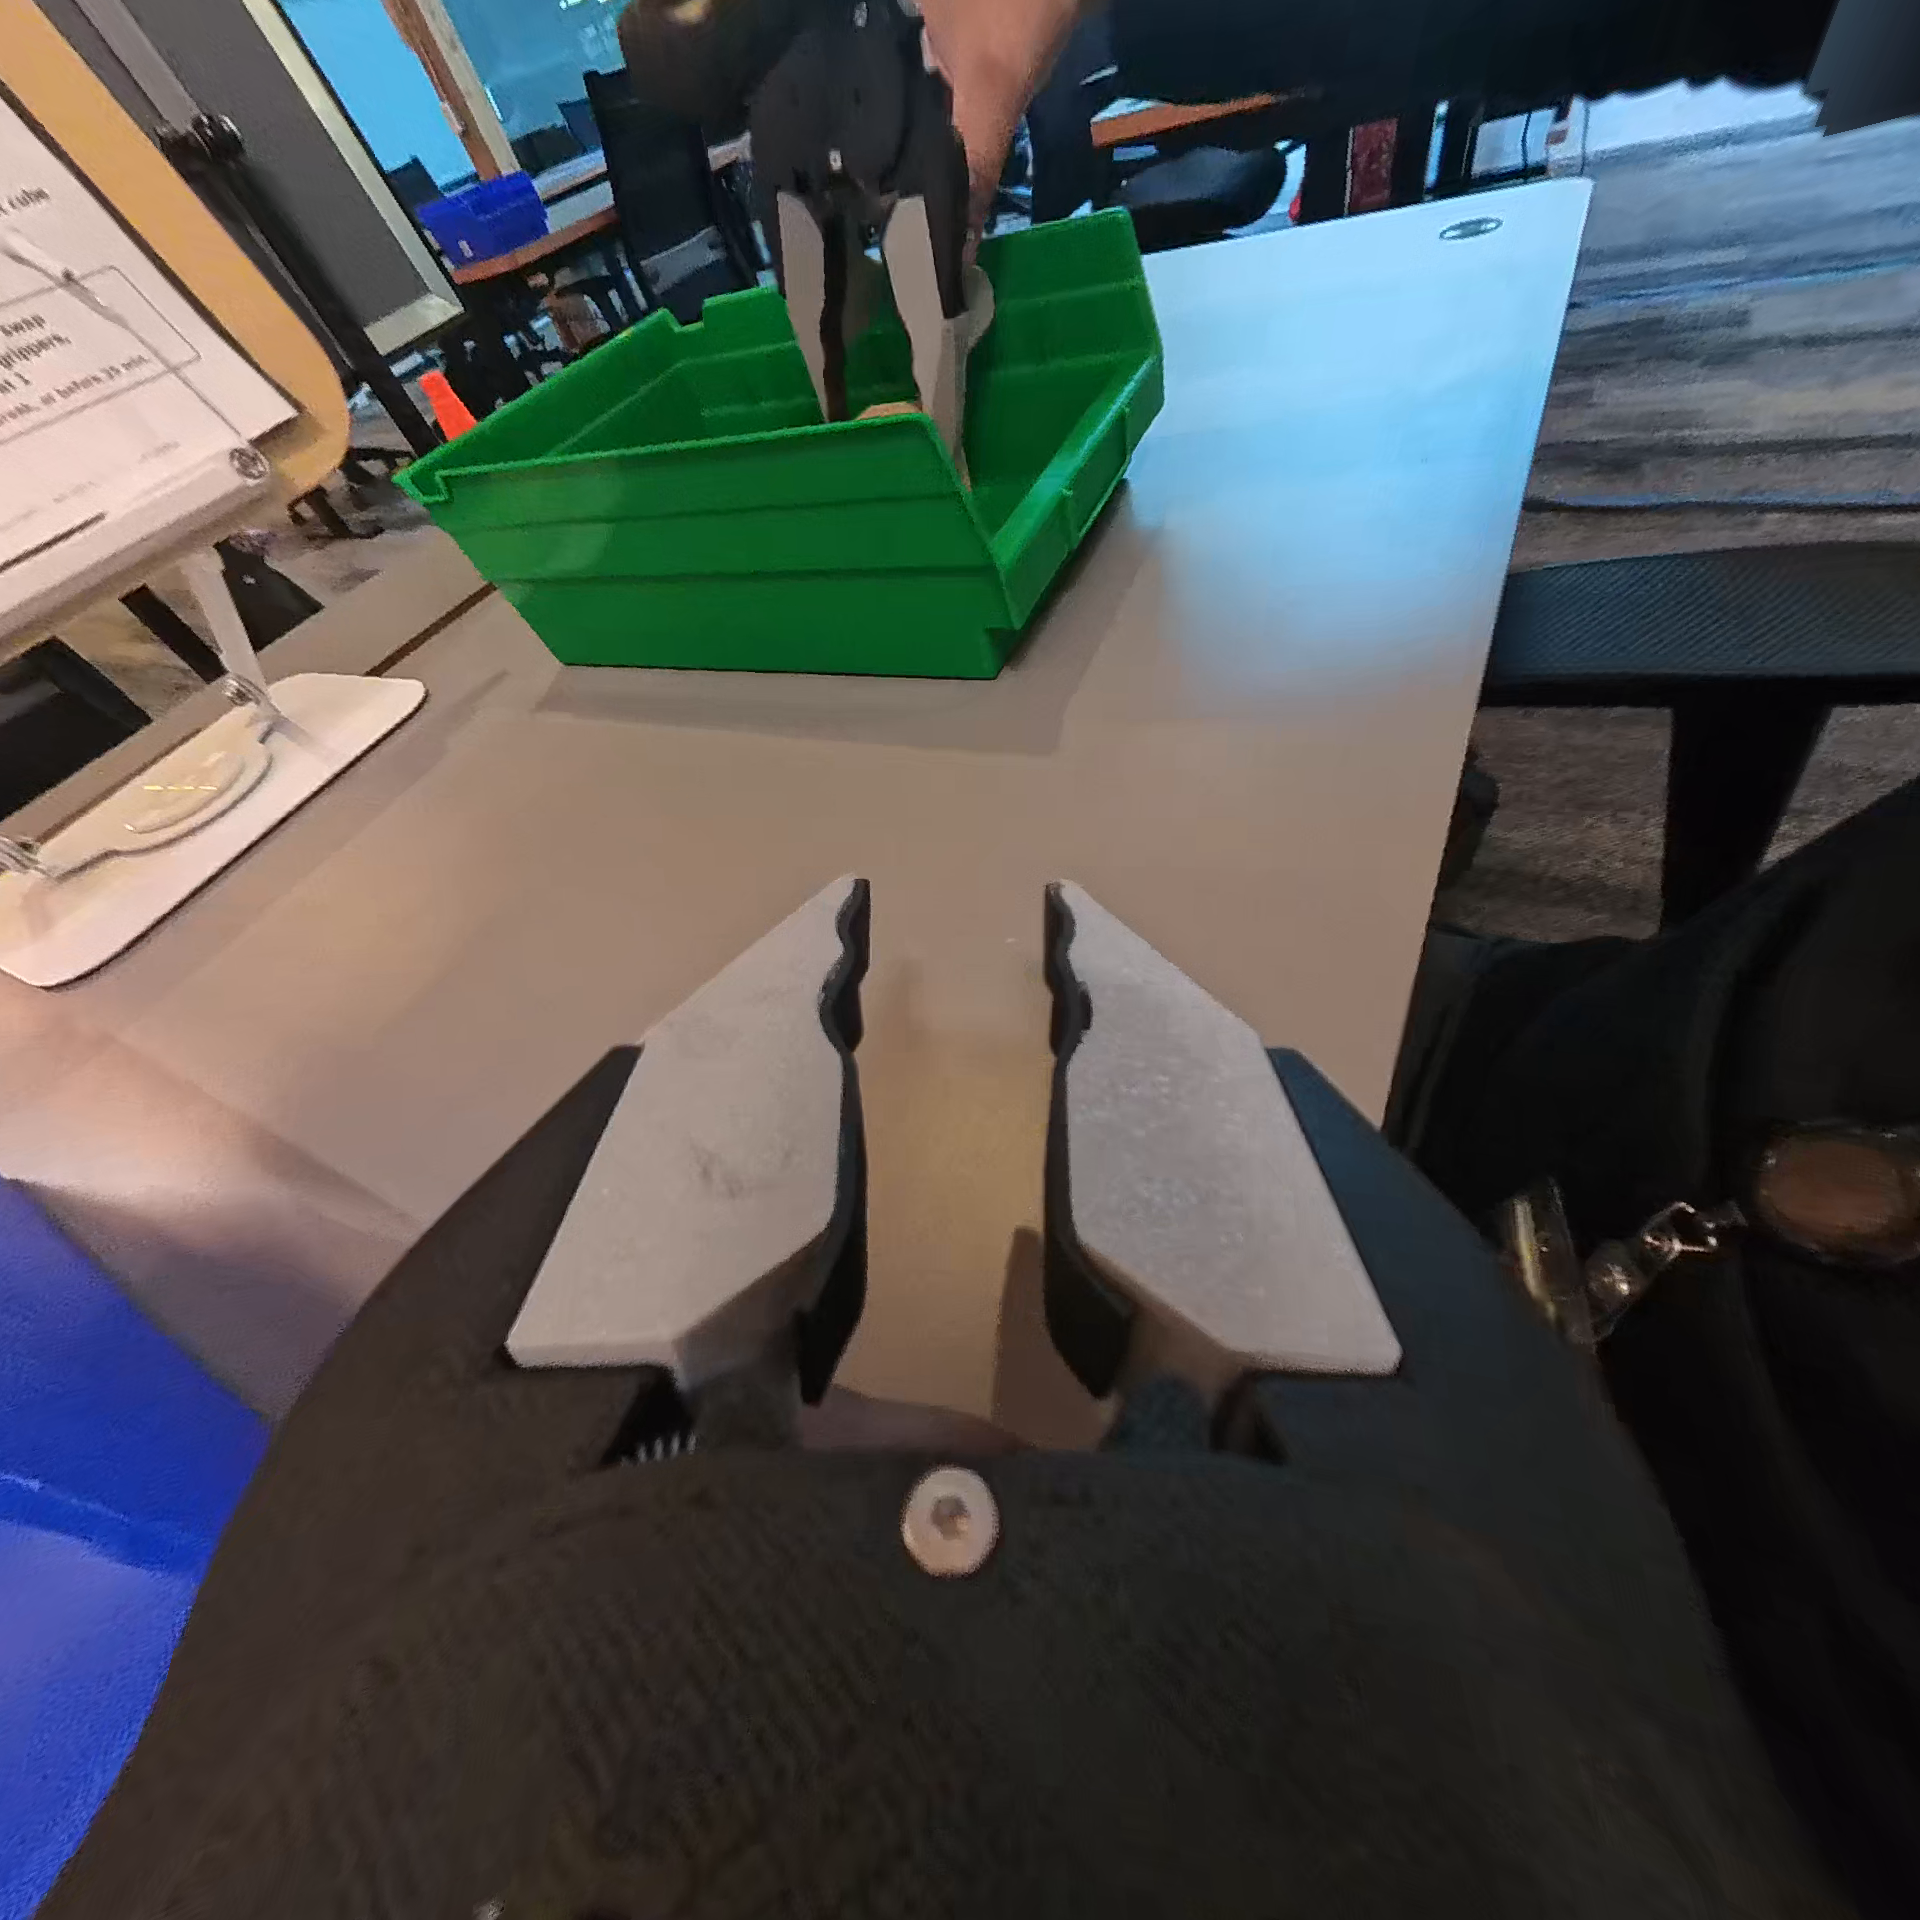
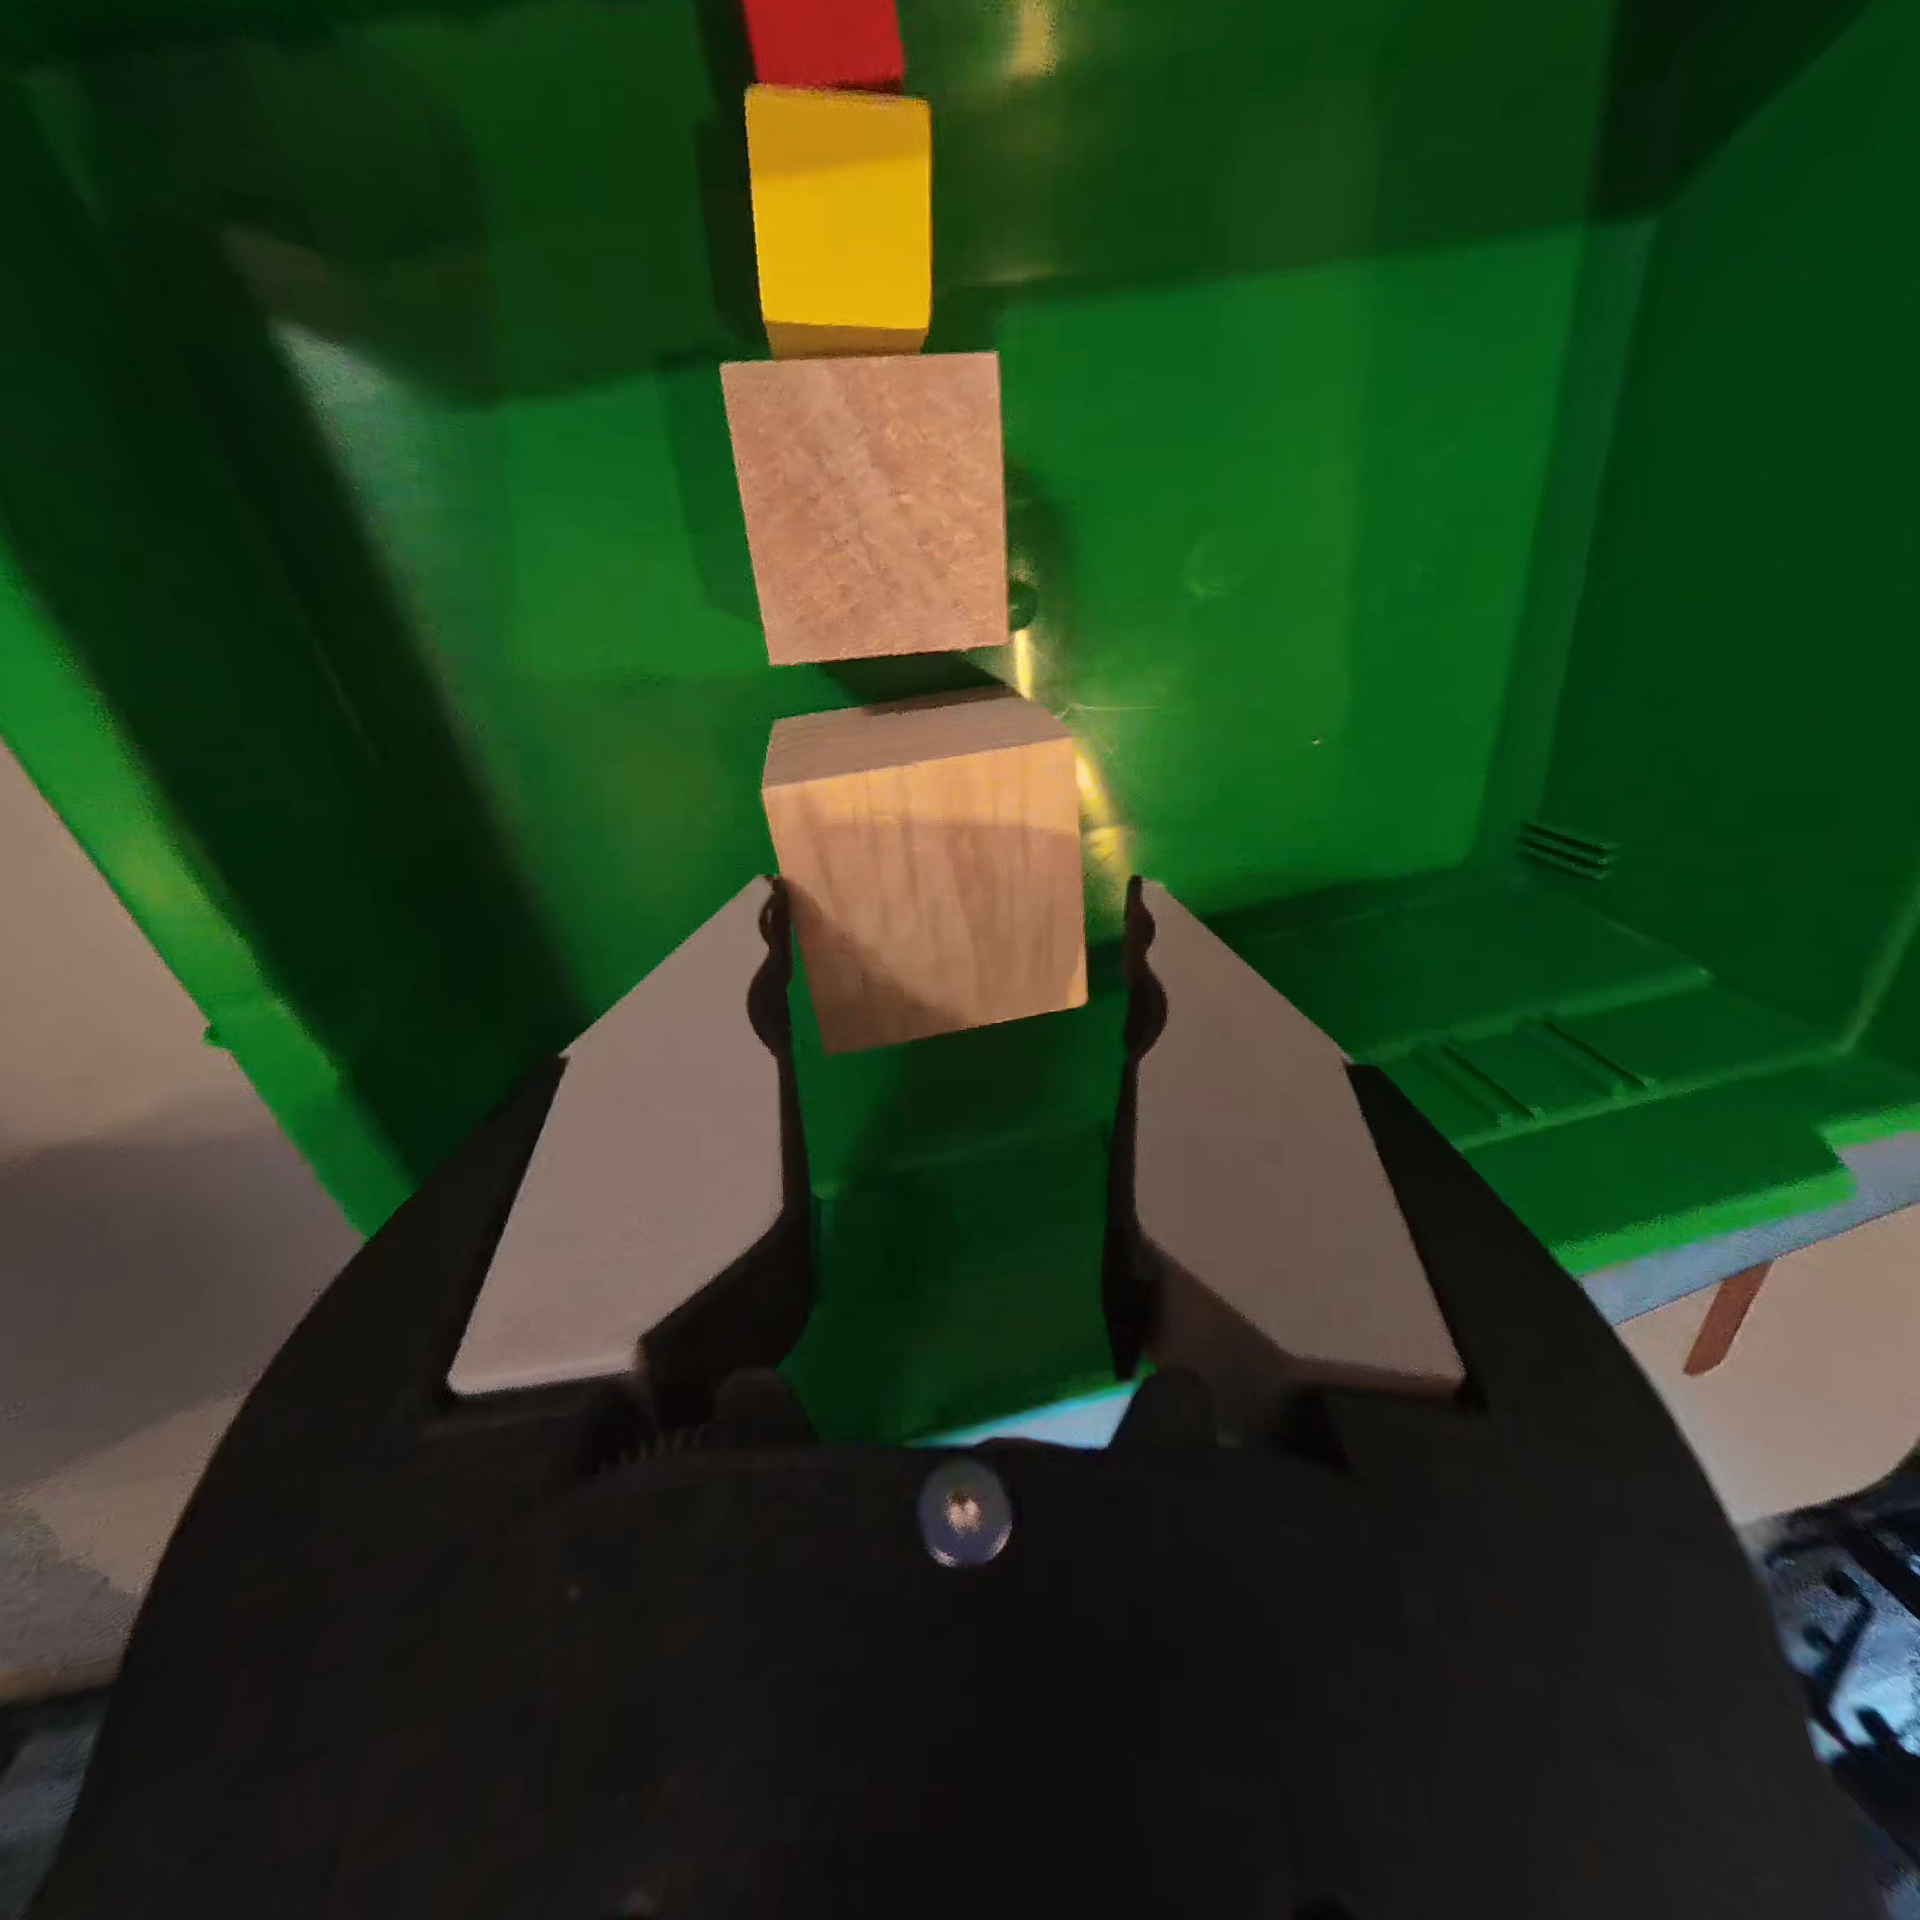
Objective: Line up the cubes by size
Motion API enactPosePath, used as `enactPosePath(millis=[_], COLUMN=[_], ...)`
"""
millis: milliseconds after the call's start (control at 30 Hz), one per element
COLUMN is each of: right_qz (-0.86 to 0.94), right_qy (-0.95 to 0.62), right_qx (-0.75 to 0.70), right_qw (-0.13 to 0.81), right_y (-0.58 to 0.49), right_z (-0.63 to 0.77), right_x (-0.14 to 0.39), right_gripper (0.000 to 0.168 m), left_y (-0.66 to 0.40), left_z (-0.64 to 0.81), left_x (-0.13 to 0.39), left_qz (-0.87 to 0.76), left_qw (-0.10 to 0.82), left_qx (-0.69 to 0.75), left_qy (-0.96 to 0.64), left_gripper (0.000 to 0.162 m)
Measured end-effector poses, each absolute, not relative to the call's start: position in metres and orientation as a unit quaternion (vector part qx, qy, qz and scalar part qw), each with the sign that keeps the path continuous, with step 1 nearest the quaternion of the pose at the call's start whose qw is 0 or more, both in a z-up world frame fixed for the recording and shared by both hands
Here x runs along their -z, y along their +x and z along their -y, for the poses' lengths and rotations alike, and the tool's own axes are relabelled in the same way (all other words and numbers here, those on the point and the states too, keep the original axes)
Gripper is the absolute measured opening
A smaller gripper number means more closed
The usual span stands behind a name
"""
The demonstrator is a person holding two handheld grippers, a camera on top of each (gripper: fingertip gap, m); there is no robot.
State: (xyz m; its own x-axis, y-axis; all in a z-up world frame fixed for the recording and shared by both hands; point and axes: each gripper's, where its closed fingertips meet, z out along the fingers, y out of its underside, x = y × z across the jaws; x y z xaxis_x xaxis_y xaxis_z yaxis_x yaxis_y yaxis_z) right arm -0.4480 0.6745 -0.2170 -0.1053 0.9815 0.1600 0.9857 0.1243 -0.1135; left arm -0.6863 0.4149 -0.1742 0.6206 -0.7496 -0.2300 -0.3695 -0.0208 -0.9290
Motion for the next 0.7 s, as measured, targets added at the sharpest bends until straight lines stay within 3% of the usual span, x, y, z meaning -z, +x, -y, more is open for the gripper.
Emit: enactPosePath(millis=[300,467,700], right_qz=[0.690,0.636,0.524], right_qy=[-0.638,-0.629,-0.651], right_qx=[-0.121,-0.167,-0.234], right_qw=[0.319,0.415,0.496], right_y=[-0.485,-0.495,-0.520], right_z=[-0.609,-0.555,-0.521], right_x=[0.132,0.126,0.140], right_gripper=[0.071,0.076,0.106], left_y=[-0.692,-0.728,-0.808], left_z=[-0.414,-0.410,-0.401], left_x=[0.181,0.175,0.161], left_qz=[-0.381,-0.315,-0.162], left_qw=[0.571,0.598,0.603], left_qx=[0.169,0.123,0.059], left_qy=[-0.707,-0.727,-0.779], left_gripper=[0.039,0.043,0.052])
